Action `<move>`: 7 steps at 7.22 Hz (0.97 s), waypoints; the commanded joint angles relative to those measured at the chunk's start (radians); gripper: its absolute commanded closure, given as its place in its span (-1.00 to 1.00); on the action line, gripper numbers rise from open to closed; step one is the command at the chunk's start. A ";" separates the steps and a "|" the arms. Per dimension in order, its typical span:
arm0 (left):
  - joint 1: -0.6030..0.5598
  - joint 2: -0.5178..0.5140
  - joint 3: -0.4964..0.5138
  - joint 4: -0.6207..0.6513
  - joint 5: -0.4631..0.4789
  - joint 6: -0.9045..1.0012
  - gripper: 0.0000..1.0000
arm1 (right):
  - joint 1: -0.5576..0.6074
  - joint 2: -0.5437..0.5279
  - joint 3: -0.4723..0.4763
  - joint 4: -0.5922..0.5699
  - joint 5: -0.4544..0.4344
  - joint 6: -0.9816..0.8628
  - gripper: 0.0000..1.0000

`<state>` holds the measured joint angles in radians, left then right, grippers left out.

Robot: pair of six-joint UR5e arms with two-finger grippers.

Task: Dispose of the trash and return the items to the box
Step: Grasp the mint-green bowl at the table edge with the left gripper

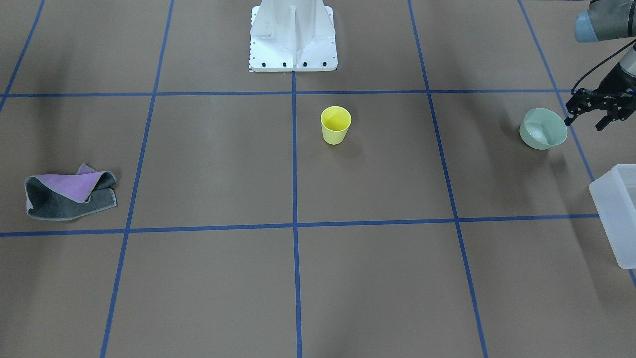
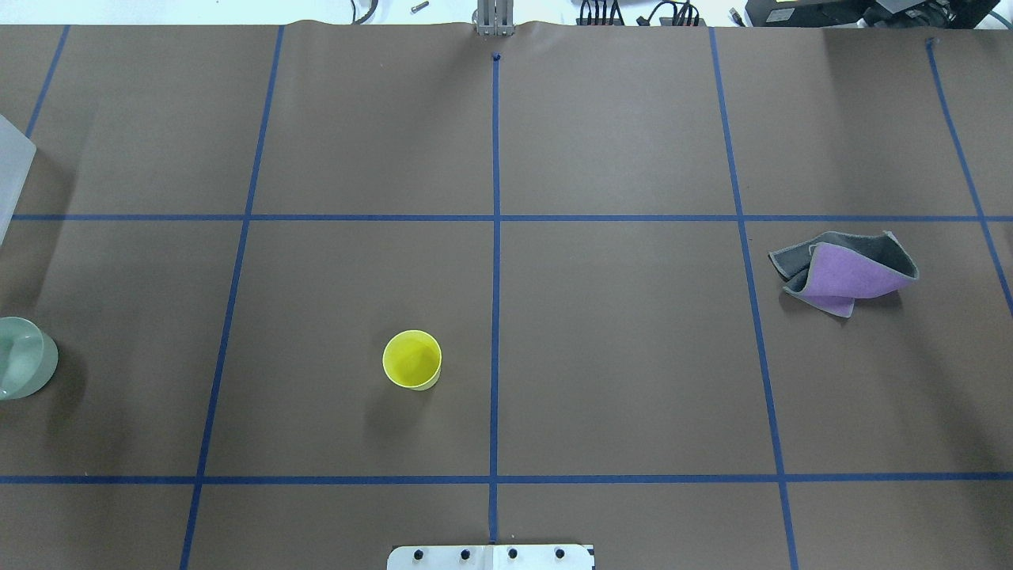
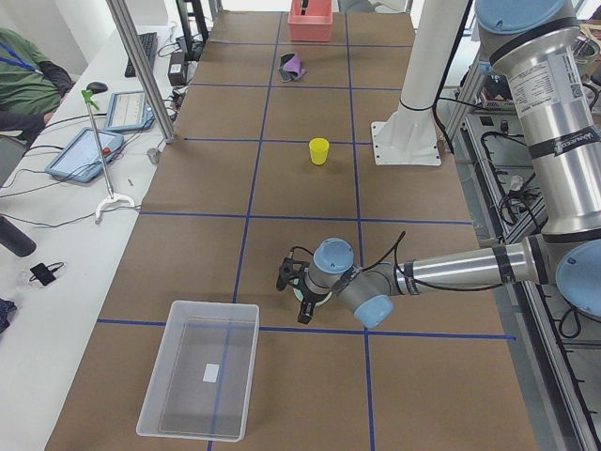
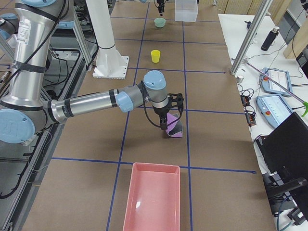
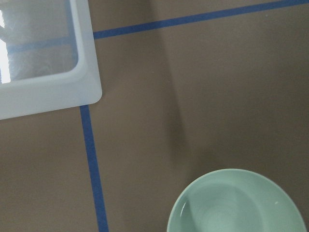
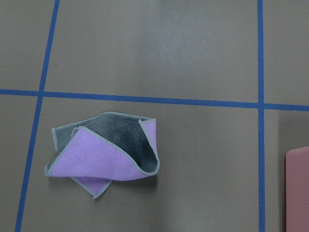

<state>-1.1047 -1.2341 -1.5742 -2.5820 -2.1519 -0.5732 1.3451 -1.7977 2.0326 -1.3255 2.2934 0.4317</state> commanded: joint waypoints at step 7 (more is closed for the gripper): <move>0.112 -0.050 0.043 -0.101 0.010 -0.091 1.00 | -0.017 0.003 0.000 0.002 -0.020 0.001 -1.00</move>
<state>-0.9929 -1.2818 -1.5267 -2.6749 -2.1403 -0.6608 1.3286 -1.7948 2.0326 -1.3238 2.2745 0.4326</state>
